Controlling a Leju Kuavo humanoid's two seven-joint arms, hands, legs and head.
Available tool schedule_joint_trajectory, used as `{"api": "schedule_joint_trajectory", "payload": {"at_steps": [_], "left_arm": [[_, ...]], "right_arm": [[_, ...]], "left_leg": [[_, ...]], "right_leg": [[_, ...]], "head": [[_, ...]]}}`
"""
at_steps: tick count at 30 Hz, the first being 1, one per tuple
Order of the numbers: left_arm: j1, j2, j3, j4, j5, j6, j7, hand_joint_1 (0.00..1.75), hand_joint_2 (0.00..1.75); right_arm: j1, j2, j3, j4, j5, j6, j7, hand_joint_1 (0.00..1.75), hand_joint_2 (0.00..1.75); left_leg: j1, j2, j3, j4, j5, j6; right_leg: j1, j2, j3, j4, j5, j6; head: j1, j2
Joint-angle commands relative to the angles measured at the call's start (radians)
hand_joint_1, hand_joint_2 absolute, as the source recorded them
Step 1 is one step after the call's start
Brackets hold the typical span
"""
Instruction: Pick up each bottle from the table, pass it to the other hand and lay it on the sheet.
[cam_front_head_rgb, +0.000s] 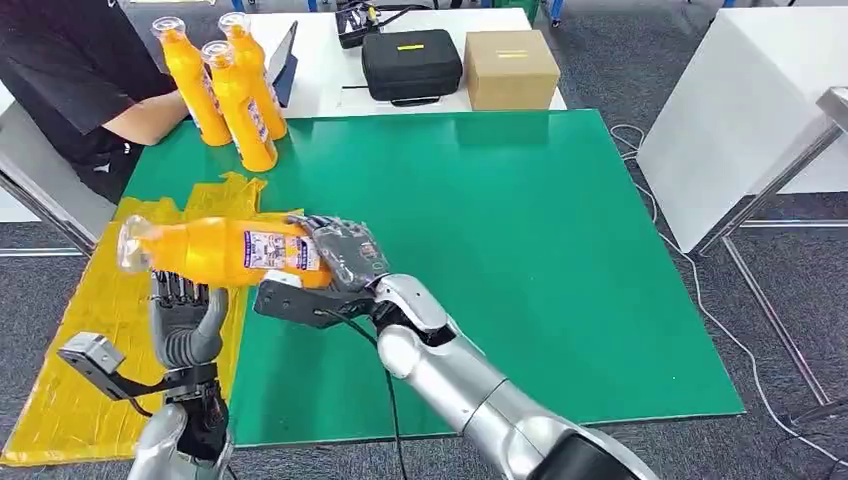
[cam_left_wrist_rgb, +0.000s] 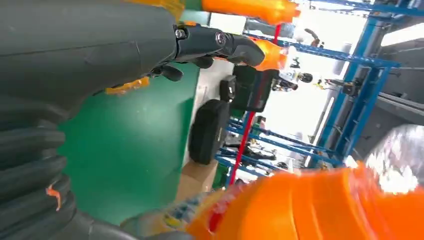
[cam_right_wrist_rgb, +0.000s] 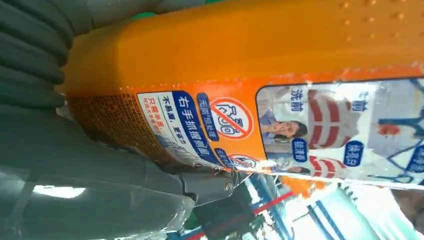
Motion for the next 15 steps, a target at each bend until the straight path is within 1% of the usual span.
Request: {"api": "schedule_joint_trajectory", "payload": {"at_steps": [1,5,10,15], "left_arm": [[-0.045,0.002,-0.019,0.042,-0.004,0.006,0.001,0.00,1.75],[-0.046,0.002,-0.019,0.040,-0.003,0.006,0.002,0.00,1.75],[-0.067,-0.007,-0.054,0.043,-0.001,0.003,0.008,0.00,1.75],[-0.054,-0.011,-0.080,0.018,-0.001,0.000,0.011,0.00,1.75]], "right_arm": [[-0.073,0.007,0.046,0.102,-0.001,0.007,0.006,1.75,1.75],[-0.075,0.006,0.044,0.102,-0.001,0.009,0.007,1.75,1.75],[-0.098,0.023,0.018,0.136,0.026,0.029,0.045,1.75,1.75],[-0.098,0.027,0.011,0.161,0.045,0.033,0.049,1.75,1.75]], "left_leg": [[0.001,-0.001,0.001,0.000,-0.001,-0.002],[0.000,0.000,0.001,0.000,0.000,-0.002],[0.001,-0.001,0.000,0.001,0.000,-0.002],[0.000,-0.001,0.000,0.000,0.000,-0.001]], "right_leg": [[0.000,-0.001,0.002,0.000,-0.001,0.000],[0.000,-0.001,0.001,0.000,0.000,0.000],[0.001,-0.001,0.001,0.000,-0.001,-0.001],[0.000,-0.001,0.000,0.000,0.000,0.000]], "head": [[0.000,0.000],[0.000,0.000],[0.000,0.000],[0.000,0.000]]}}
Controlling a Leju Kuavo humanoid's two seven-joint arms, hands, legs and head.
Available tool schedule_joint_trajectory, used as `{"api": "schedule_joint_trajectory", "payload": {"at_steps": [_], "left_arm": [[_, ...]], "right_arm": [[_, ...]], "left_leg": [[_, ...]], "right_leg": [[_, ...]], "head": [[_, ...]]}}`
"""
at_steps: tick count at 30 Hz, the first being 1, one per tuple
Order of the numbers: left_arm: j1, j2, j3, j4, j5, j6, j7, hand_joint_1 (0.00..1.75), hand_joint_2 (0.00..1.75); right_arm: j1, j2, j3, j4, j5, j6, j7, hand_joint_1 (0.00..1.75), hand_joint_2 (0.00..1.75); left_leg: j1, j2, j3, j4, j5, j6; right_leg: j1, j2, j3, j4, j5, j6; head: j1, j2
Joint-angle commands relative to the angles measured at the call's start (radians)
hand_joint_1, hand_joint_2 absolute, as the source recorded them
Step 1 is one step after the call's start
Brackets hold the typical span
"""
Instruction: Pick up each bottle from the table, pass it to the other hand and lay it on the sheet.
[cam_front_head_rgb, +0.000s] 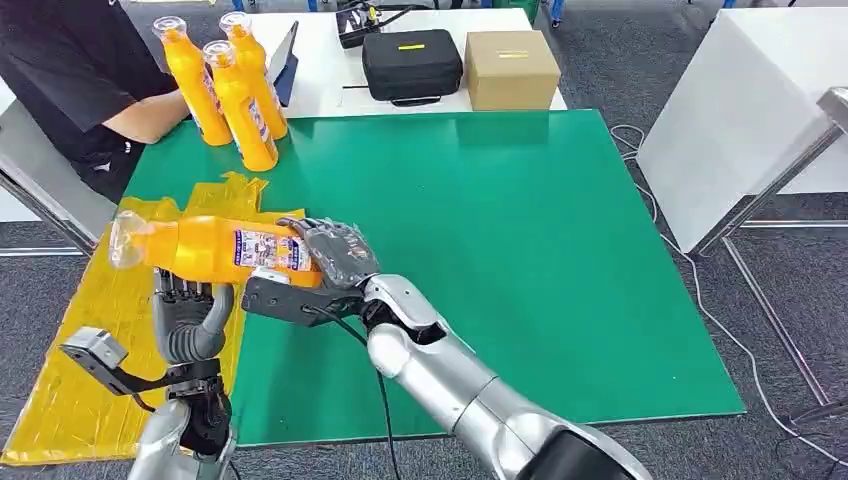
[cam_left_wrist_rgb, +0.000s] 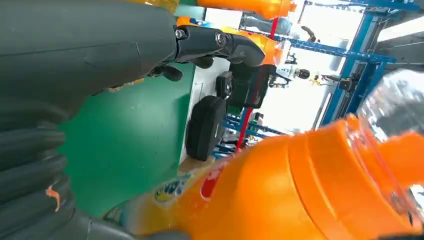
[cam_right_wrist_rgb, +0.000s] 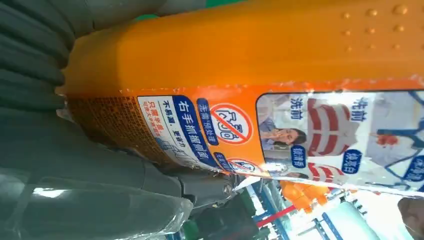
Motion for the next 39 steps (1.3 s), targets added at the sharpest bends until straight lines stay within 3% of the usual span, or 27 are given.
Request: {"api": "schedule_joint_trajectory", "payload": {"at_steps": [1,21,27,33,39], "left_arm": [[-0.035,-0.004,-0.069,0.010,0.006,0.000,0.010,0.00,1.75],[-0.023,0.008,-0.087,-0.017,0.020,-0.004,0.021,0.00,1.75],[0.006,0.010,-0.091,-0.057,0.029,0.006,0.031,0.00,1.75],[0.041,0.011,-0.029,-0.108,0.063,0.021,0.044,0.00,1.75],[0.069,0.010,0.019,-0.133,0.088,0.026,0.057,0.00,1.75]], "right_arm": [[-0.066,0.003,0.007,0.124,0.030,0.013,0.012,1.75,1.75],[-0.075,0.018,0.017,0.151,0.051,0.035,0.012,1.75,1.75],[-0.080,0.019,0.110,0.146,0.036,0.054,0.040,1.75,1.75],[-0.019,0.019,0.267,0.107,0.025,0.068,0.059,1.75,1.75],[0.007,0.019,0.340,0.092,0.063,0.075,0.092,1.75,1.75]], "left_leg": [[0.001,-0.001,0.001,0.000,-0.001,-0.002],[0.001,0.000,0.001,0.000,-0.001,-0.002],[0.001,0.001,0.001,0.000,-0.001,-0.002],[0.001,0.003,0.002,-0.001,-0.001,-0.002],[0.002,0.002,0.002,-0.001,-0.001,-0.003]], "right_leg": [[0.001,-0.001,0.002,0.000,-0.001,-0.001],[0.001,0.000,0.002,0.000,-0.001,-0.001],[0.001,0.000,0.001,0.000,-0.001,-0.001],[0.001,0.002,0.002,-0.001,0.000,-0.001],[0.001,0.002,0.002,-0.001,0.000,-0.001]], "head": [[0.000,0.000],[0.000,0.000],[0.000,0.000],[0.000,0.000],[0.000,0.000]]}}
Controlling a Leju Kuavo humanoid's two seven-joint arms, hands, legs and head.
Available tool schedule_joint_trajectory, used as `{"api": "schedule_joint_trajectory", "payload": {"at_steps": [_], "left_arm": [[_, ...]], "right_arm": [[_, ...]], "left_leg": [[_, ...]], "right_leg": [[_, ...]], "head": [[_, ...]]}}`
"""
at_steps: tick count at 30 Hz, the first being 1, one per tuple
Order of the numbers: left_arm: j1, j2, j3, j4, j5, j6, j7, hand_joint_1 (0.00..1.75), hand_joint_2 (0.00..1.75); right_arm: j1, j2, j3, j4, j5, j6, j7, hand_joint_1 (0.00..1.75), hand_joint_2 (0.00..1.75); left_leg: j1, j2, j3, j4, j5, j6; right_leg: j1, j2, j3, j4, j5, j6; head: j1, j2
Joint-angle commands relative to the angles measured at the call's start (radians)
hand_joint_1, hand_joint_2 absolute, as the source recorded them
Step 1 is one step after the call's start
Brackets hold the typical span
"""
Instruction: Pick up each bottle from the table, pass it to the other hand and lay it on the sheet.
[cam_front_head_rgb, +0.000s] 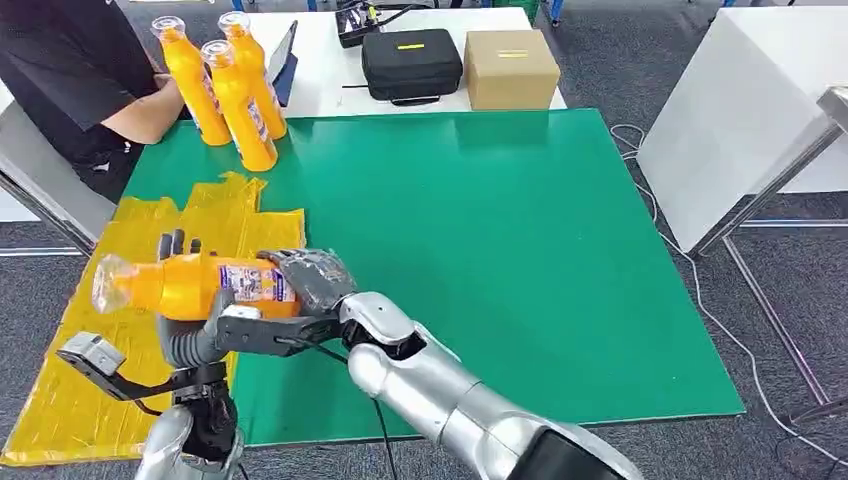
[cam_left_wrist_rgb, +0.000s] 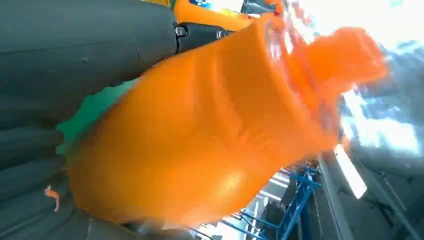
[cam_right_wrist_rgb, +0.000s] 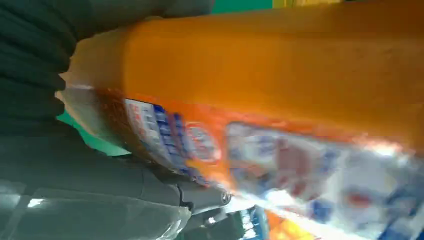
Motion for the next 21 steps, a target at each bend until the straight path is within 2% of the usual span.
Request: {"api": "schedule_joint_trajectory", "payload": {"at_steps": [1,8,9,10,21], "left_arm": [[0.023,0.016,0.069,-0.043,0.026,0.008,0.020,0.00,1.75],[0.059,0.014,0.101,-0.101,0.064,-0.023,0.073,0.00,1.75],[0.063,0.012,0.102,-0.106,0.064,-0.023,0.074,0.07,1.75],[0.067,0.011,0.102,-0.114,0.063,-0.026,0.075,1.75,1.75],[0.077,-0.002,0.105,-0.135,0.048,-0.039,0.079,1.75,1.75]], "right_arm": [[0.011,-0.016,0.196,0.008,0.040,0.018,0.035,1.75,1.75],[0.026,-0.016,0.243,-0.019,0.077,0.044,0.038,1.75,1.75],[0.028,-0.016,0.248,-0.026,0.078,0.046,0.039,1.75,1.75],[0.028,-0.016,0.248,-0.031,0.080,0.052,0.044,1.75,1.75],[0.033,-0.016,0.226,-0.017,0.081,0.071,0.053,1.75,1.75]], "left_leg": [[0.001,0.001,0.002,-0.001,-0.001,-0.002],[0.001,0.000,0.001,-0.001,0.000,-0.002],[0.002,0.000,0.002,-0.001,-0.001,-0.003],[0.001,0.000,0.002,-0.001,-0.001,-0.002],[0.002,-0.002,0.002,-0.001,0.000,-0.002]], "right_leg": [[0.001,0.001,0.002,-0.001,0.000,-0.001],[0.001,0.000,0.001,-0.001,0.000,-0.001],[0.002,0.000,0.003,-0.002,-0.001,-0.001],[0.001,0.000,0.002,-0.002,0.000,-0.001],[0.001,-0.002,0.003,-0.002,-0.001,-0.001]], "head": [[-0.001,0.000],[0.000,0.000],[0.000,0.000],[0.000,0.000],[0.000,0.000]]}}
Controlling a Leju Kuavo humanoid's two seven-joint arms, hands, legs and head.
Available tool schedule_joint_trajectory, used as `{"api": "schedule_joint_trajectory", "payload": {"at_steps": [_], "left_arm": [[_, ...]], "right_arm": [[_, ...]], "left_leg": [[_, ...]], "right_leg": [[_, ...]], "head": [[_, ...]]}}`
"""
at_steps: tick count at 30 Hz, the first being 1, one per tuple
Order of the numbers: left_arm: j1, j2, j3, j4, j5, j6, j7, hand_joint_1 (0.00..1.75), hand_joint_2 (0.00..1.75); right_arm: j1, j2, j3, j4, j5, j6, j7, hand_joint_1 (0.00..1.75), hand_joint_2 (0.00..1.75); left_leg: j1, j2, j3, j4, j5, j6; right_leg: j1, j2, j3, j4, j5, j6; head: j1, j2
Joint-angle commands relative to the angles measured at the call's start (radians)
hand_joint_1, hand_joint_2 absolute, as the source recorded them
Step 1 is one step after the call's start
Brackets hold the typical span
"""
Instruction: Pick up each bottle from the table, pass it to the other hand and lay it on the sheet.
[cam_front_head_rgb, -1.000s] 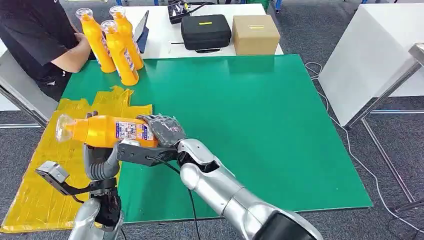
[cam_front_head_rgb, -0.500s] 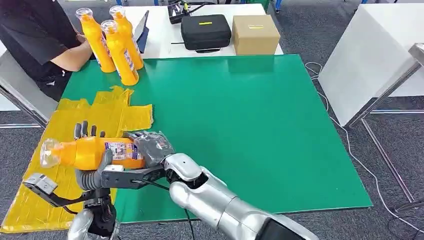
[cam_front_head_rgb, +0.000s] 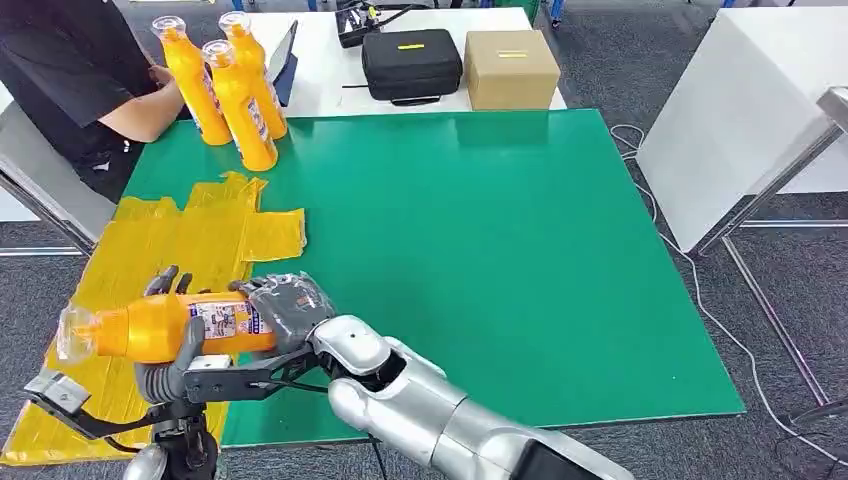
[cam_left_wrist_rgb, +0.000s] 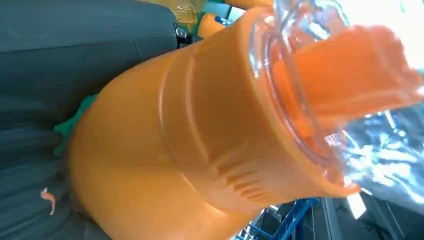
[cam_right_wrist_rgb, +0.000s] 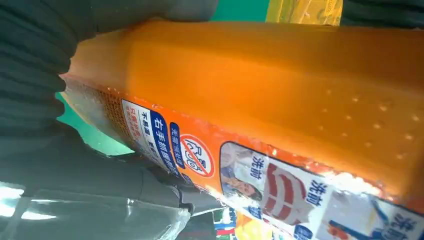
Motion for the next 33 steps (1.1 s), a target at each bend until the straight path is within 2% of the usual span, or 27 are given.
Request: {"api": "schedule_joint_trajectory", "payload": {"at_steps": [1,13,14,15,16,21,33], "left_arm": [[-0.056,-0.005,0.032,-0.009,-0.012,-0.004,0.011,1.75,1.75],[-0.059,-0.018,0.050,-0.023,-0.031,-0.017,0.021,1.75,1.75],[-0.057,-0.019,0.051,-0.025,-0.031,-0.017,0.022,1.75,1.75],[-0.056,-0.020,0.053,-0.026,-0.032,-0.017,0.023,1.75,1.75],[-0.054,-0.021,0.056,-0.028,-0.032,-0.017,0.023,1.75,1.75],[-0.080,-0.027,0.084,0.008,-0.054,0.001,0.019,1.75,1.75],[-0.084,-0.028,0.089,0.014,-0.054,0.002,0.019,1.75,1.75]], "right_arm": [[0.027,-0.026,0.084,0.016,0.011,0.036,-0.005,1.75,1.75],[0.039,-0.032,0.046,0.007,0.024,0.031,0.006,1.75,1.75],[0.042,-0.036,0.033,-0.002,0.026,0.014,0.008,0.35,1.75],[0.046,-0.042,0.016,-0.011,0.027,-0.006,0.009,0.00,1.75],[0.054,-0.054,-0.017,-0.039,0.024,-0.031,0.004,0.00,0.00],[0.071,-0.105,-0.148,-0.142,0.018,-0.058,-0.015,0.00,0.00],[0.074,-0.105,-0.154,-0.148,0.021,-0.056,-0.017,0.00,0.00]], "left_leg": [[0.002,-0.001,0.002,-0.001,-0.001,-0.002],[0.002,-0.003,0.002,-0.001,0.000,-0.002],[0.001,-0.002,0.001,-0.001,0.000,-0.002],[0.002,-0.003,0.002,-0.001,0.000,-0.003],[0.002,-0.003,0.002,-0.001,0.000,-0.002],[0.001,-0.003,0.000,0.000,0.000,-0.001],[0.001,-0.002,0.001,0.000,0.000,-0.001]], "right_leg": [[0.002,-0.002,0.004,-0.002,0.000,-0.001],[0.001,-0.003,0.004,-0.002,0.000,-0.001],[0.001,-0.003,0.003,-0.002,0.000,-0.001],[0.001,-0.004,0.004,-0.002,-0.001,-0.001],[0.001,-0.004,0.003,-0.002,-0.001,-0.001],[0.000,-0.004,0.001,-0.001,0.000,0.000],[0.000,-0.002,0.002,-0.001,0.000,0.000]], "head": [[0.000,0.000],[0.000,0.000],[0.000,0.000],[0.000,0.000],[0.000,0.000],[0.000,0.000],[0.000,0.000]]}}
